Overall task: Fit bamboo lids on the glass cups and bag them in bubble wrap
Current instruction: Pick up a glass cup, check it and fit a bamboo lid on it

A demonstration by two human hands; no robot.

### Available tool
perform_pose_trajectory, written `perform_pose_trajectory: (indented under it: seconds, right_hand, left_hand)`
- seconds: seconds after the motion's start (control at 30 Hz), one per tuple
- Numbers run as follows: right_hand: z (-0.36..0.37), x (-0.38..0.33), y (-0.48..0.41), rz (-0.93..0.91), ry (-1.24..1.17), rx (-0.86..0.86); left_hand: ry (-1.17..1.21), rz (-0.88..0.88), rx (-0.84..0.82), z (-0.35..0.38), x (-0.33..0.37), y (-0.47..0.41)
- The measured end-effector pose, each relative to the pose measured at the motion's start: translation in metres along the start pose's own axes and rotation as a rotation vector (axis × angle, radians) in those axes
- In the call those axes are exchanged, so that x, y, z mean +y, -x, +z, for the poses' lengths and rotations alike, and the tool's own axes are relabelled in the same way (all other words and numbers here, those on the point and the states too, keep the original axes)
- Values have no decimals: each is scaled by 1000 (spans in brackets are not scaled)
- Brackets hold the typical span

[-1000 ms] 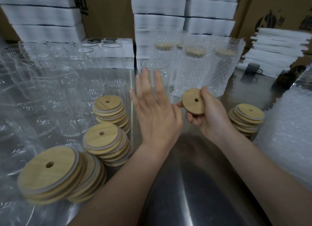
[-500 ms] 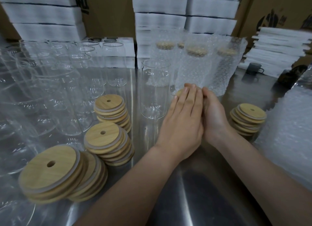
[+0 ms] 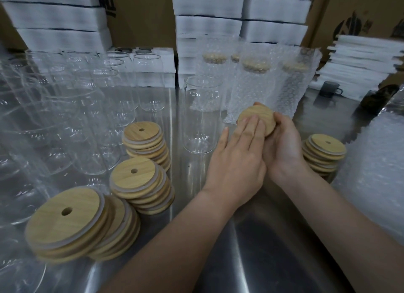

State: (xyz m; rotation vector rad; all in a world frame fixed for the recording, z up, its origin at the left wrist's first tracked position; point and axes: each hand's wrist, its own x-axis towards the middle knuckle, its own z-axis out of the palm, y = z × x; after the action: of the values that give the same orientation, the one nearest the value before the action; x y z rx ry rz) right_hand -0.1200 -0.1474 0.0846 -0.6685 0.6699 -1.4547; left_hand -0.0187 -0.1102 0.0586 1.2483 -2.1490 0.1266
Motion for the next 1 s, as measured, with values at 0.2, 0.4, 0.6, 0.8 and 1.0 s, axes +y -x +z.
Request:
perform_pose_trajectory:
  seconds: [0.2, 0.4, 0.6, 0.8, 1.0]
  right_hand:
    - [2, 1, 1, 44, 141, -100]
    - [-3, -3, 0, 101, 223, -120]
    - [-4, 0, 2, 92, 197, -160]
    - [-1, 4, 5, 82, 239, -63]
    - [2, 5, 9, 104, 143, 56]
  left_hand:
    - [113, -87, 49, -6, -9, -3]
    - [249, -69, 233, -7, -2, 2]
    - [354, -74, 391, -8, -5, 2]
    - [255, -98, 394, -3, -11, -1]
    - [168, -109, 111, -1, -2, -2]
